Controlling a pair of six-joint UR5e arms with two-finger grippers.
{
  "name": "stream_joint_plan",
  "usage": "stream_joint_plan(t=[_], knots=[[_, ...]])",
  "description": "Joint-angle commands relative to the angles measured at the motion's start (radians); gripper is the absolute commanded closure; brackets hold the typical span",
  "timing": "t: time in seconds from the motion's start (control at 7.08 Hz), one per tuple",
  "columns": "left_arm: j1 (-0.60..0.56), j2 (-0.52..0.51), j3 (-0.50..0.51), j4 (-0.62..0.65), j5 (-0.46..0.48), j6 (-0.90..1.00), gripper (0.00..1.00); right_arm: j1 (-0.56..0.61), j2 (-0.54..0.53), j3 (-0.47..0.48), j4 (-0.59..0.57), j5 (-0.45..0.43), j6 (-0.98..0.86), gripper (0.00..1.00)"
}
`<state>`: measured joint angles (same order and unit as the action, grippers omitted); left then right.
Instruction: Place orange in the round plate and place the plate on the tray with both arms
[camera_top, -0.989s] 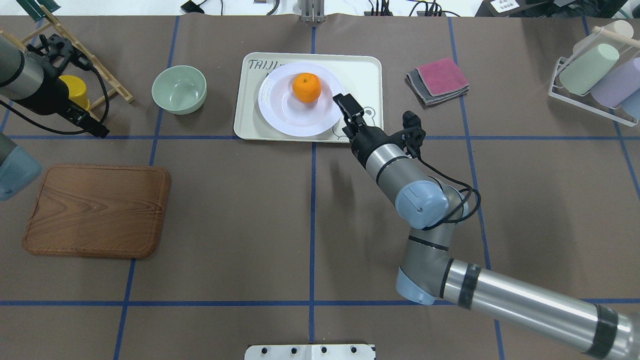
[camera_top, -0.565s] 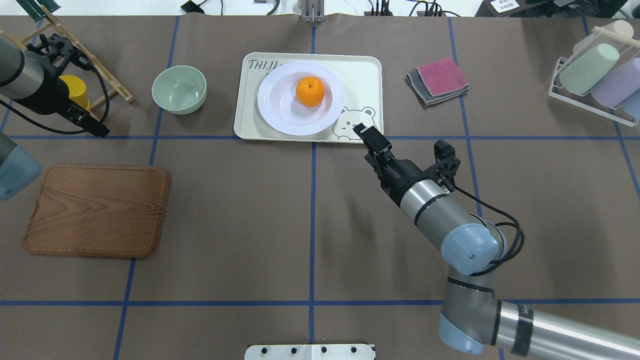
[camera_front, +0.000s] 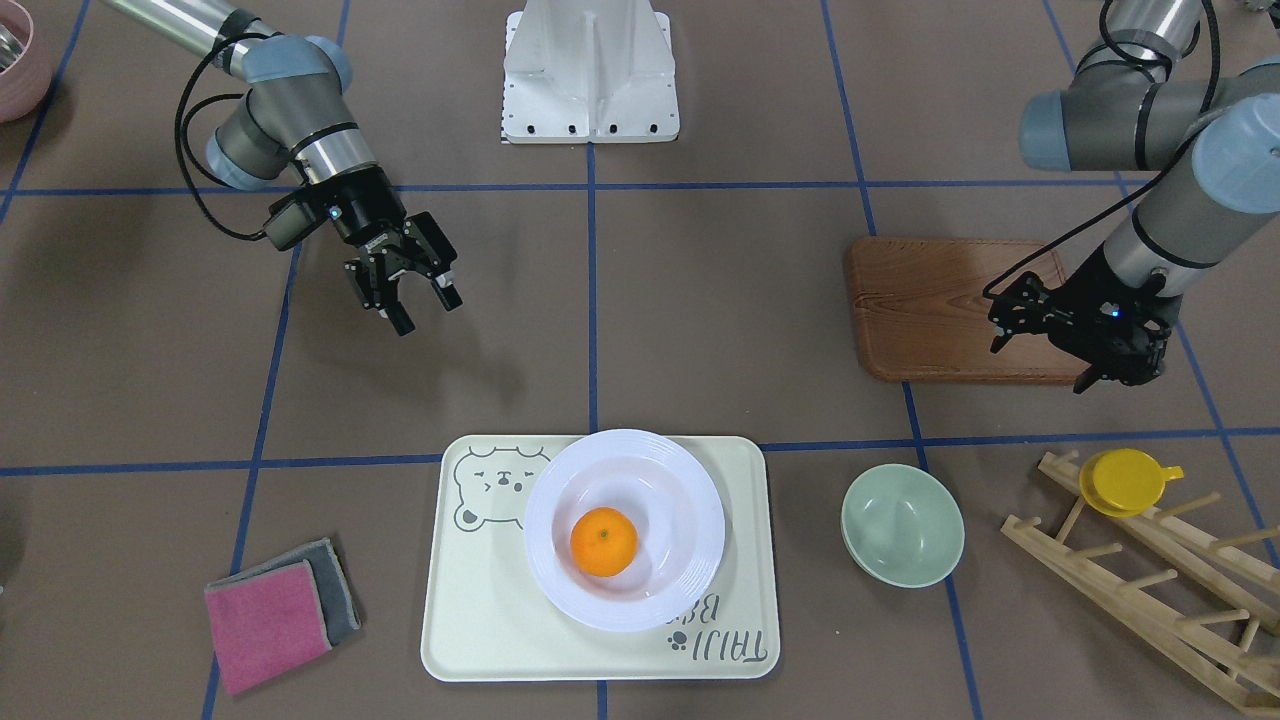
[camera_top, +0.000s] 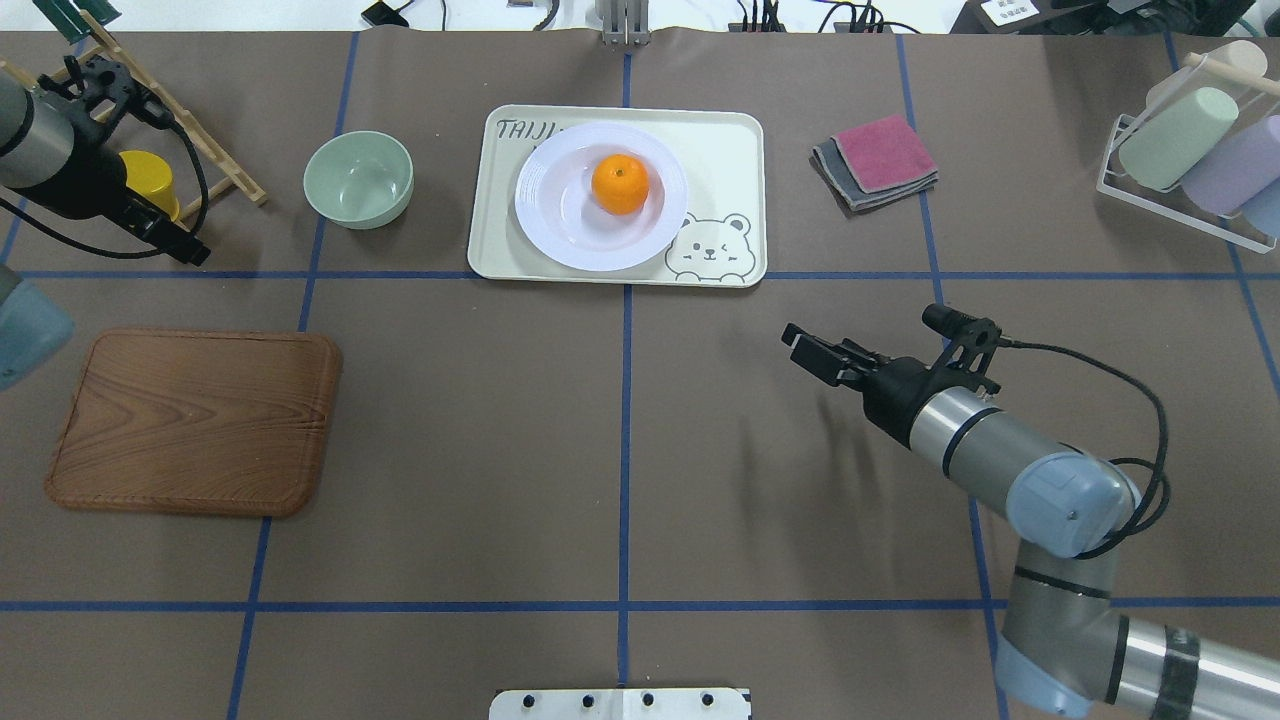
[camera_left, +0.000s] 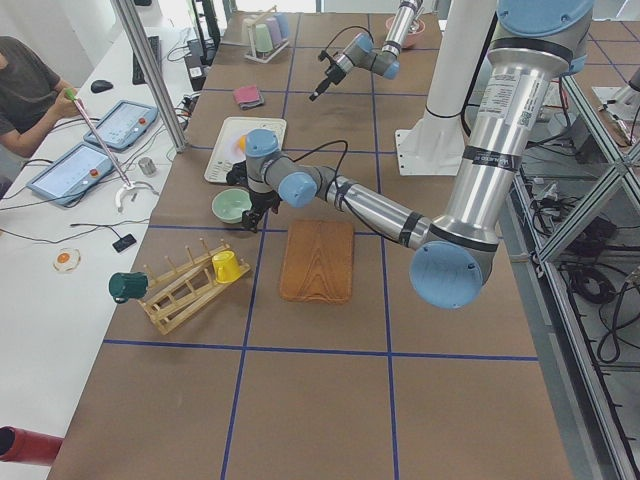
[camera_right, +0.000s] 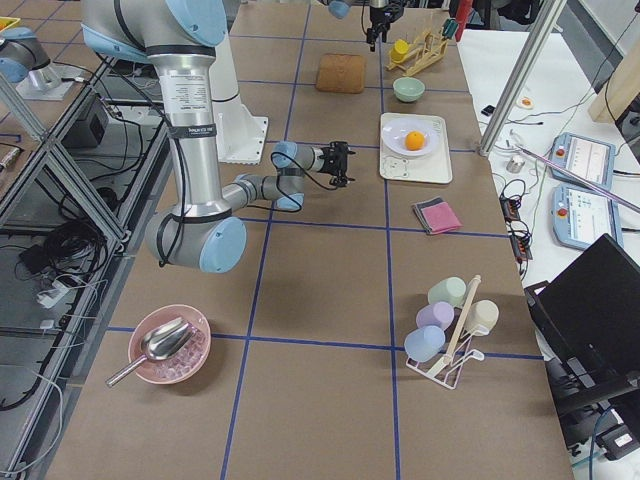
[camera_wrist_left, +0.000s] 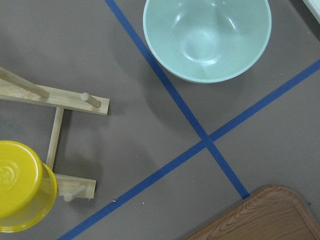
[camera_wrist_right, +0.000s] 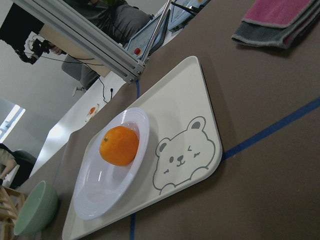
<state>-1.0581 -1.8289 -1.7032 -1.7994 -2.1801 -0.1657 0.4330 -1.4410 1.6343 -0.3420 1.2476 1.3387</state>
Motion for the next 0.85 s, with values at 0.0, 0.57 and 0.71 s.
stream_joint_plan(t=[0.0,0.57,0.71], knots=[[-0.017,0.0,0.002,0.0,0.002,0.05,0.0,0.264,-0.111,-0.005,-0.05,0.371,-0.375,0.0],[-0.205,0.039,0.072,0.014,-0.082,0.291,0.0,0.825,-0.174,-0.005,-0.503,0.966,-1.136,0.0],[-0.265,0.039,0.123,0.021,-0.122,0.296,0.0,0.911,-0.183,-0.005,-0.631,1.045,-1.306,0.0]])
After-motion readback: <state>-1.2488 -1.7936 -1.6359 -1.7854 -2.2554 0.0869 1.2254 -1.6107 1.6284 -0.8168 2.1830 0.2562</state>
